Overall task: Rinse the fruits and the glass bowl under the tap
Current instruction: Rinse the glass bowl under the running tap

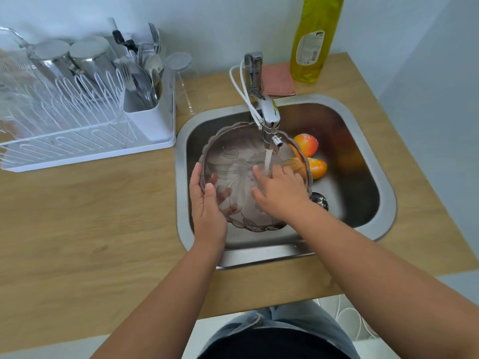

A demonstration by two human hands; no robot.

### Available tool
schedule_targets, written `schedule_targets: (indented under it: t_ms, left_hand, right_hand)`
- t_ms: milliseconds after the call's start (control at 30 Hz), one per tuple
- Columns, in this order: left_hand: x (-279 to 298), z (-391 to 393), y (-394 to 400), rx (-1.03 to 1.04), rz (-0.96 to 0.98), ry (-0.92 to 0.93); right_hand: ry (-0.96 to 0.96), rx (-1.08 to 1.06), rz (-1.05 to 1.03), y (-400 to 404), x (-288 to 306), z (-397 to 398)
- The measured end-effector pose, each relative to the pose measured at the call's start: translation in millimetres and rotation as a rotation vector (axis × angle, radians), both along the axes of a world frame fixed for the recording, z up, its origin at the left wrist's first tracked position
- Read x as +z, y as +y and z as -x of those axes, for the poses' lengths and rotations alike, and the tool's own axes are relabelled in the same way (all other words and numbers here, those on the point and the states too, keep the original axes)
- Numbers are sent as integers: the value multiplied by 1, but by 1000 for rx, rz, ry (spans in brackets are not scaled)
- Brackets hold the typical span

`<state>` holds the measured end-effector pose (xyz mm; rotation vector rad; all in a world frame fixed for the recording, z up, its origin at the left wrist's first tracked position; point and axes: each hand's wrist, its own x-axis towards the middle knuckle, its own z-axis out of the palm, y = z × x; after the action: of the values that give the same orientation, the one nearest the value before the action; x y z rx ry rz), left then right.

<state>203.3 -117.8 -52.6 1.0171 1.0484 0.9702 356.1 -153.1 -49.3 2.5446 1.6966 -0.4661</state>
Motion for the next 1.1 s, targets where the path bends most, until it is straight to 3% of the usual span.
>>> schedule_targets:
  t_ms: [200,400,533,600,700,767,933,1100]
  left_hand:
    - [-1,1,2,9,-15,20]
    - [2,11,10,93,-67,42]
    - [5,23,14,115,-143,63]
    - [8,26,13,136,-179,69]
    - [10,32,14,164,-304,100]
    - [9,38,17,174,-351,138]
    - [14,46,26,86,-532,311]
    - [33,35,25,40,-434,177]
  right_hand:
    - [1,-73,2,4,1,-10]
    - [152,154,-96,-15,-4,11]
    - [144,-171,-366,-28,-25,3]
    - [361,-328,-451,-25,-32,1]
    - [1032,-637,-371,-14,-30,5]
    - [1334,-808,-305,-8,-30,11]
    - [1436,-936,-409,-3,-34,31]
    - [1500,-976,-476,10,-25,35]
